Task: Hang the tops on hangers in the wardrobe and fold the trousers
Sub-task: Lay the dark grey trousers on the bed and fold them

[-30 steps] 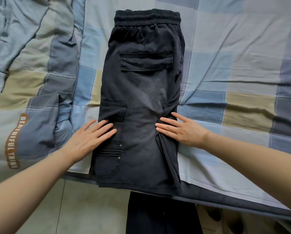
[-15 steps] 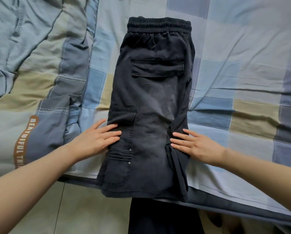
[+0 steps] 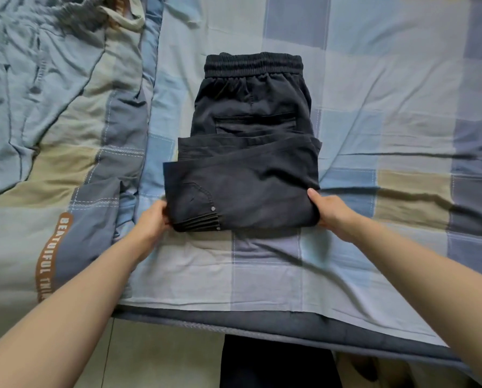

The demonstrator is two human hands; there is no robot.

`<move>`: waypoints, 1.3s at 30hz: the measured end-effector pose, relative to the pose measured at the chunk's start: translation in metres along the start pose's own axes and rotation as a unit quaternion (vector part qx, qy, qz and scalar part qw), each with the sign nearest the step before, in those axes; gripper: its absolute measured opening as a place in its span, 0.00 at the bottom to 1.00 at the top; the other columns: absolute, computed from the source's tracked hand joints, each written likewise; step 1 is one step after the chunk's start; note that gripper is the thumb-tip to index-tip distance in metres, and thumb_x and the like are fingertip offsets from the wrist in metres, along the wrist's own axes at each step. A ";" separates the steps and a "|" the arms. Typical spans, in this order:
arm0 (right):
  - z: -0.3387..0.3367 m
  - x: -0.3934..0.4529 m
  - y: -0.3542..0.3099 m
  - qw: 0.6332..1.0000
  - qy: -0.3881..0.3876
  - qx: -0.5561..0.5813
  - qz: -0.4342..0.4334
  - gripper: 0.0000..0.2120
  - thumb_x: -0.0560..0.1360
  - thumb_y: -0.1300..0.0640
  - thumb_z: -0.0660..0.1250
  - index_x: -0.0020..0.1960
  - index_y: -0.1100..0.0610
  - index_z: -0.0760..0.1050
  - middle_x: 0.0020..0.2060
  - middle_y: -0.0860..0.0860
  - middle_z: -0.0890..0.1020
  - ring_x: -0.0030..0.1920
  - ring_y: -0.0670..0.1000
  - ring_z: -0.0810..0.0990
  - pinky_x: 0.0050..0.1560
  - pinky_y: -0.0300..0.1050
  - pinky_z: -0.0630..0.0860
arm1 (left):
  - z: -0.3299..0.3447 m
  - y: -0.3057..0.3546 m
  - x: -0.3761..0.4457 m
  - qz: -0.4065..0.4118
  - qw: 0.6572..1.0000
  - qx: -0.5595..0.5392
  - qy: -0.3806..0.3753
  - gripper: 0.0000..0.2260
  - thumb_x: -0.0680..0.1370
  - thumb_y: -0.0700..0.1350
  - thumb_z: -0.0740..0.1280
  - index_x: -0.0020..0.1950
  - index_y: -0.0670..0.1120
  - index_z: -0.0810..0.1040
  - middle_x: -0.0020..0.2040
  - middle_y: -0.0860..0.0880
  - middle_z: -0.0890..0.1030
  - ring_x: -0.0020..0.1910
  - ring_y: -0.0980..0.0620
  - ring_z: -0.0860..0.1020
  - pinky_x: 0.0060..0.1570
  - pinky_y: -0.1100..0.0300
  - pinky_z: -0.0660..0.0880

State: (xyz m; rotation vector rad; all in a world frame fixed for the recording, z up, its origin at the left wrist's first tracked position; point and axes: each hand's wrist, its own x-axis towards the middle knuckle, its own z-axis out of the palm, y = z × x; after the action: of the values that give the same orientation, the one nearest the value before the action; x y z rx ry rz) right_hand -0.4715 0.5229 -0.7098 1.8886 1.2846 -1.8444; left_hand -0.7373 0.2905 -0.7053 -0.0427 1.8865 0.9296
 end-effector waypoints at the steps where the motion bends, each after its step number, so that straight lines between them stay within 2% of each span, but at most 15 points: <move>1: 0.001 0.001 0.005 1.000 0.011 -0.003 -0.013 0.19 0.81 0.47 0.58 0.53 0.62 0.77 0.49 0.57 0.82 0.44 0.54 0.80 0.44 0.47 0.78 | 0.001 -0.003 -0.003 -0.004 0.998 -0.069 -0.013 0.16 0.82 0.43 0.51 0.42 0.48 0.76 0.36 0.50 0.82 0.32 0.55 0.78 0.34 0.60 0.71; 4: -0.003 -0.001 0.016 0.998 0.021 -0.015 -0.064 0.19 0.82 0.50 0.56 0.54 0.63 0.78 0.55 0.58 0.82 0.51 0.53 0.78 0.59 0.53 0.74 | -0.003 -0.015 -0.008 -0.023 0.991 -0.119 -0.062 0.11 0.82 0.46 0.57 0.52 0.48 0.80 0.45 0.52 0.86 0.40 0.58 0.82 0.40 0.63 0.75; 8: -0.005 -0.006 0.035 0.992 -0.031 0.111 -0.055 0.14 0.82 0.54 0.56 0.53 0.59 0.78 0.54 0.52 0.83 0.55 0.50 0.79 0.62 0.49 0.72 | -0.001 -0.025 -0.010 0.026 0.997 0.057 -0.039 0.11 0.76 0.38 0.70 0.59 0.44 0.79 0.54 0.48 0.83 0.53 0.51 0.81 0.56 0.58 0.75; 11: -0.009 -0.007 0.045 0.979 -0.050 0.200 -0.016 0.12 0.82 0.57 0.56 0.52 0.59 0.77 0.50 0.51 0.84 0.50 0.49 0.83 0.53 0.46 0.77 | 0.008 -0.018 -0.010 0.070 0.994 0.084 0.026 0.08 0.76 0.43 0.72 0.54 0.46 0.81 0.49 0.51 0.84 0.48 0.54 0.81 0.52 0.59 0.76; 14: -0.006 -0.010 0.041 0.988 0.013 0.154 -0.012 0.08 0.80 0.65 0.56 0.49 0.59 0.73 0.38 0.52 0.79 0.31 0.43 0.80 0.37 0.40 0.78 | 0.019 -0.011 -0.006 0.058 0.990 0.085 0.094 0.05 0.75 0.47 0.73 0.47 0.48 0.81 0.43 0.54 0.83 0.45 0.53 0.80 0.45 0.61 0.75; 16: -0.002 -0.010 0.037 0.996 0.036 0.073 -0.036 0.05 0.79 0.63 0.60 0.54 0.60 0.72 0.39 0.53 0.77 0.32 0.46 0.77 0.38 0.43 0.77 | 0.025 -0.009 -0.004 0.043 0.983 0.117 0.135 0.07 0.74 0.50 0.73 0.44 0.48 0.80 0.41 0.52 0.82 0.45 0.50 0.80 0.46 0.57 0.76; 18: 0.002 -0.011 0.032 0.998 0.010 0.057 -0.036 0.13 0.78 0.54 0.65 0.59 0.59 0.72 0.45 0.52 0.79 0.42 0.51 0.78 0.48 0.50 0.76 | 0.028 -0.007 -0.003 0.031 0.981 0.125 0.146 0.09 0.74 0.52 0.73 0.39 0.49 0.80 0.41 0.50 0.82 0.46 0.48 0.80 0.50 0.53 0.76; 19: 0.005 -0.012 0.030 0.998 0.004 0.054 -0.027 0.15 0.77 0.51 0.66 0.59 0.58 0.73 0.47 0.51 0.79 0.46 0.51 0.78 0.51 0.51 0.76 | 0.028 -0.005 -0.001 0.025 0.982 0.122 0.145 0.09 0.73 0.53 0.73 0.37 0.50 0.80 0.40 0.50 0.83 0.46 0.49 0.80 0.50 0.53 0.76; 21: 0.008 -0.016 0.028 0.999 0.014 0.012 -0.032 0.13 0.77 0.49 0.66 0.53 0.57 0.75 0.43 0.50 0.79 0.42 0.50 0.76 0.43 0.44 0.73 | 0.027 -0.003 0.000 0.005 0.986 0.104 0.129 0.09 0.73 0.55 0.73 0.37 0.52 0.80 0.41 0.52 0.83 0.46 0.50 0.81 0.51 0.53 0.77; 24: 0.007 -0.015 0.027 0.998 0.034 0.011 -0.044 0.06 0.77 0.55 0.65 0.43 0.57 0.76 0.40 0.52 0.79 0.40 0.51 0.75 0.42 0.43 0.70 | 0.021 -0.001 -0.003 -0.018 0.995 0.043 0.093 0.07 0.71 0.54 0.74 0.41 0.52 0.82 0.44 0.53 0.84 0.47 0.51 0.82 0.51 0.55 0.78; 26: 0.004 -0.018 0.031 0.997 0.014 0.069 -0.038 0.05 0.78 0.59 0.64 0.48 0.57 0.78 0.47 0.53 0.83 0.47 0.52 0.80 0.48 0.46 0.75 | 0.019 0.001 -0.010 -0.008 0.996 0.025 0.090 0.08 0.69 0.54 0.75 0.41 0.51 0.82 0.44 0.52 0.85 0.47 0.51 0.83 0.50 0.55 0.79; 30: -0.003 -0.043 0.051 0.979 -0.036 0.200 0.000 0.08 0.79 0.61 0.61 0.52 0.55 0.78 0.49 0.52 0.85 0.47 0.50 0.84 0.39 0.46 0.80 | 0.017 -0.001 -0.038 -0.018 0.997 -0.007 0.074 0.14 0.66 0.56 0.76 0.46 0.49 0.83 0.47 0.50 0.86 0.49 0.49 0.83 0.55 0.52 0.78; 33: -0.013 -0.071 0.069 0.988 -0.001 0.157 0.008 0.08 0.78 0.64 0.60 0.52 0.56 0.76 0.51 0.58 0.83 0.49 0.56 0.82 0.48 0.55 0.81 | 0.014 -0.014 -0.067 -0.076 0.996 0.020 0.039 0.16 0.71 0.53 0.75 0.52 0.43 0.82 0.50 0.46 0.85 0.50 0.47 0.83 0.55 0.49 0.79; 36: -0.025 -0.106 0.078 0.988 0.055 0.146 0.020 0.13 0.77 0.67 0.61 0.59 0.56 0.67 0.43 0.60 0.80 0.39 0.55 0.80 0.33 0.45 0.79 | 0.014 -0.026 -0.105 -0.128 0.992 0.002 0.000 0.12 0.76 0.50 0.71 0.50 0.41 0.81 0.50 0.43 0.84 0.48 0.48 0.82 0.43 0.57 0.79; 39: -0.039 -0.145 0.078 0.994 0.066 0.088 0.010 0.25 0.77 0.68 0.61 0.66 0.47 0.56 0.39 0.59 0.76 0.36 0.54 0.76 0.31 0.43 0.77 | 0.011 -0.033 -0.153 -0.150 0.987 -0.036 -0.046 0.12 0.78 0.48 0.68 0.52 0.40 0.80 0.50 0.42 0.84 0.48 0.47 0.82 0.45 0.58 0.76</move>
State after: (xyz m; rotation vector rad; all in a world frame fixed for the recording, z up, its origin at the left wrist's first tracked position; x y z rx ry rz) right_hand -0.3666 0.4404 -0.6053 2.1376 1.1702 -1.9072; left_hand -0.6376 0.2204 -0.6061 -0.3143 1.7017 0.7780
